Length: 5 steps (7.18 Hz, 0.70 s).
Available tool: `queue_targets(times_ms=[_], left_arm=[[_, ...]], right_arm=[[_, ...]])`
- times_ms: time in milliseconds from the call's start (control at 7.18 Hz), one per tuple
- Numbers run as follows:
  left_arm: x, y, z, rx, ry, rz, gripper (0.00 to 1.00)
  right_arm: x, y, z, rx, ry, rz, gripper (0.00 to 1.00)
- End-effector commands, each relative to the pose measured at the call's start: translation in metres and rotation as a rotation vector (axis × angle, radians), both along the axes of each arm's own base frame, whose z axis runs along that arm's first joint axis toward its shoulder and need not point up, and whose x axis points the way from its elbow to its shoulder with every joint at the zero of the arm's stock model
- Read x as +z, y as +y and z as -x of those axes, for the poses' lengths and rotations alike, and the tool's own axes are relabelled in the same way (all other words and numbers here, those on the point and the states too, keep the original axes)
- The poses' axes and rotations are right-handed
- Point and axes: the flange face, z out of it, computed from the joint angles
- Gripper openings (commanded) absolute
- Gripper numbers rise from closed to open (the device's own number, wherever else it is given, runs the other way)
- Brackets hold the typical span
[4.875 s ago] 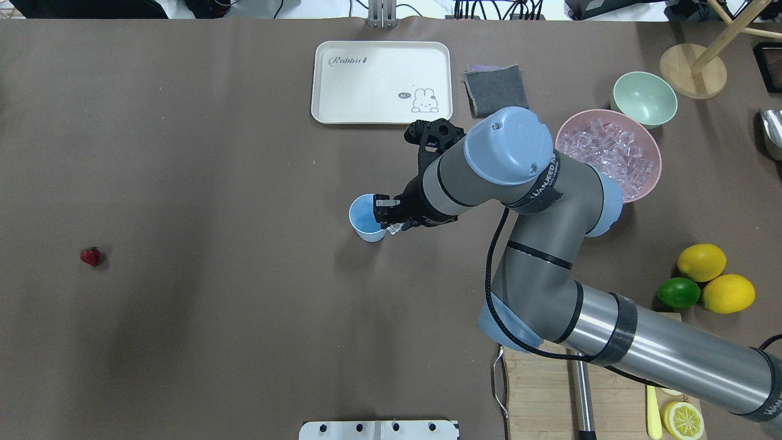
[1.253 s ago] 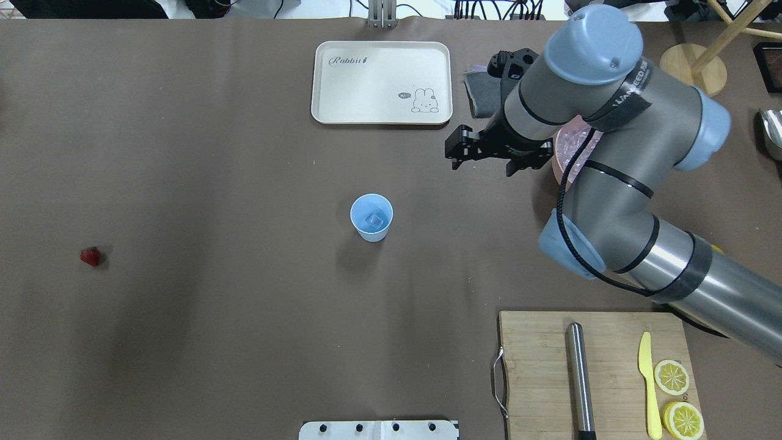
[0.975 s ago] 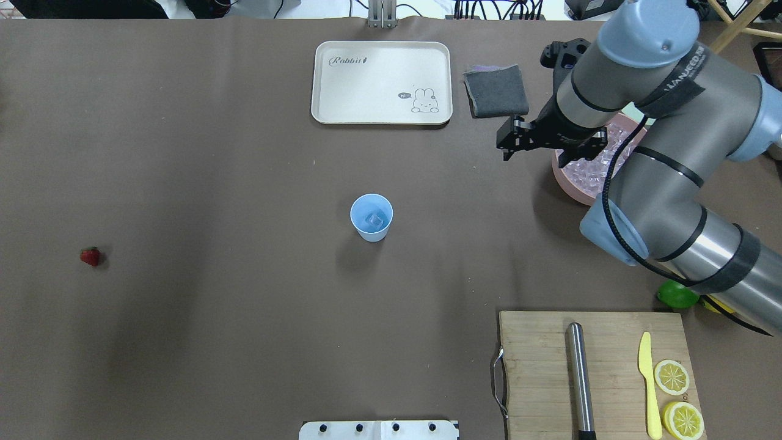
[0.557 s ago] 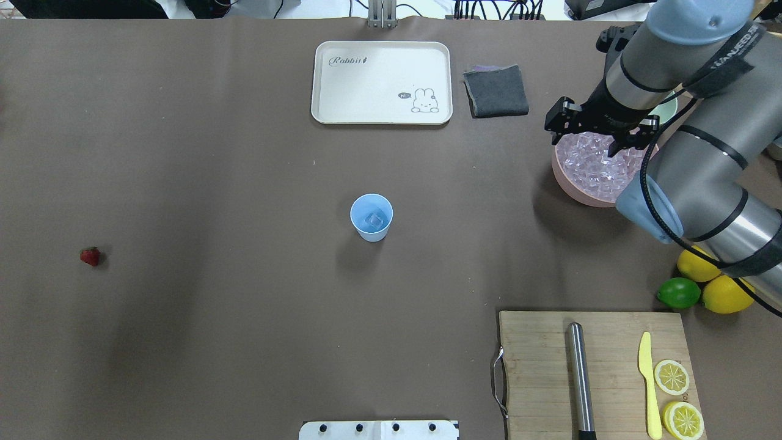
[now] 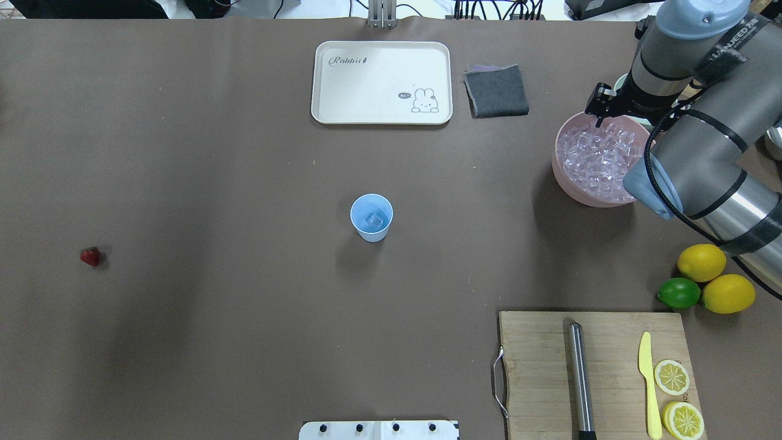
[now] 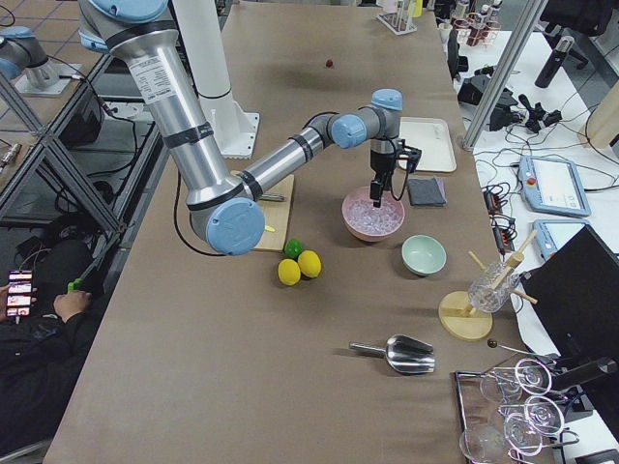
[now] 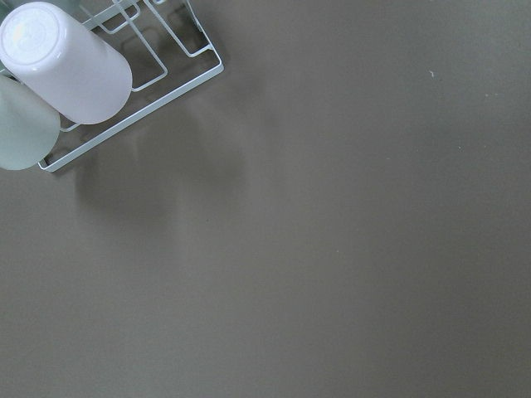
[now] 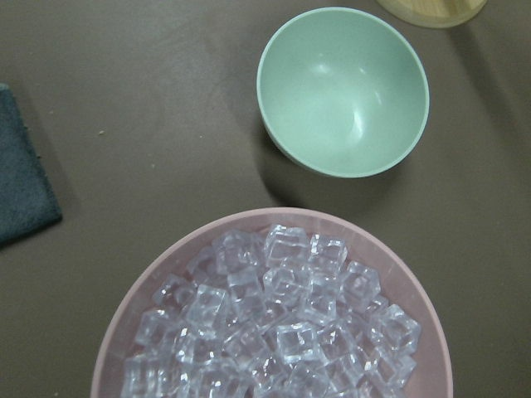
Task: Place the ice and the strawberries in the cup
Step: 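Lower the right gripper into the ice and grasp another cube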
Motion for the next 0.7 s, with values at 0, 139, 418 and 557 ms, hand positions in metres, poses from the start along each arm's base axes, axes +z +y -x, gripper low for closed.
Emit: queue_targets(times_ms=[0,139,418,557], left_arm=[[0.0,0.0,0.0,0.0,-0.001,0.0,0.98],[0.0,0.0,0.0,0.0,0.0,0.0,0.98],[0.0,0.0,0.0,0.0,-0.001,0.0,0.98],[-0.001,-0.001,0.0,0.0,0.0,-0.003,0.98]], right_arm=[[0.011,0.006,0.024,-0.041,0.007,-0.019,0.88],[0.022,0.005,0.029,-0.076,0.007,-0.042,0.83],[0.046,0.009,0.024,-0.207,0.046,-0.085,0.79],[0.053,0.009,0.024,-0.231,0.055,-0.087,0.79]])
